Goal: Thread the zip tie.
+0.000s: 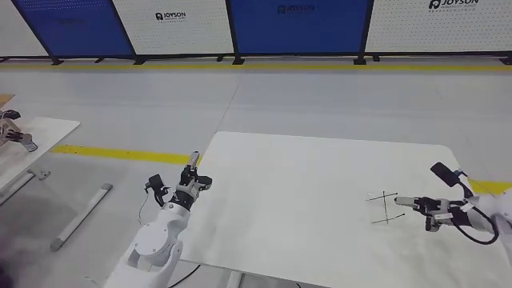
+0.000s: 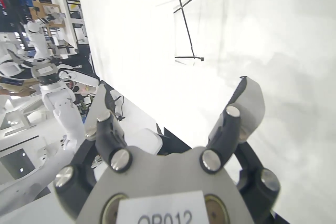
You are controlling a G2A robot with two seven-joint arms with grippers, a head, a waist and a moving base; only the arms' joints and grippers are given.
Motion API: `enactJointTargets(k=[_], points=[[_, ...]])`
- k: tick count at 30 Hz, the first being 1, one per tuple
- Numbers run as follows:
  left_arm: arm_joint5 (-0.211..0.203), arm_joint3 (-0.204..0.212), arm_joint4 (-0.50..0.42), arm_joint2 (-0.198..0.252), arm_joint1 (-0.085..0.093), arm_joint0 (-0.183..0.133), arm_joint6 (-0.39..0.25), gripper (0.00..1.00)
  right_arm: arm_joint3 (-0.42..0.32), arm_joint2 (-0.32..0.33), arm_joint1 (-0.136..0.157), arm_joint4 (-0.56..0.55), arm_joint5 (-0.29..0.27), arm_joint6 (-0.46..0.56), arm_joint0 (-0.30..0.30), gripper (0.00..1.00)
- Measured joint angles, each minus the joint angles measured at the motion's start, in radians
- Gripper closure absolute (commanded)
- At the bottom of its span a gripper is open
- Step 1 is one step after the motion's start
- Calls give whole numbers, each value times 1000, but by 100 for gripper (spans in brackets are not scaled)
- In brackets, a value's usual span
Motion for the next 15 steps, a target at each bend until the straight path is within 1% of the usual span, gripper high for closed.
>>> enactJointTargets(k=[2, 4, 5, 15], points=[[0, 0, 0, 0, 0, 0, 0, 0, 23, -42, 1, -4, -8, 0, 28, 0], [0, 0, 0, 0, 0, 0, 0, 0, 49, -65, 0, 22, -26, 0, 53, 0], [0, 0, 0, 0, 0, 0, 0, 0, 57, -68, 0, 34, -32, 0, 58, 0], [0, 0, 0, 0, 0, 0, 0, 0, 56, -67, 0, 31, -30, 0, 58, 0]])
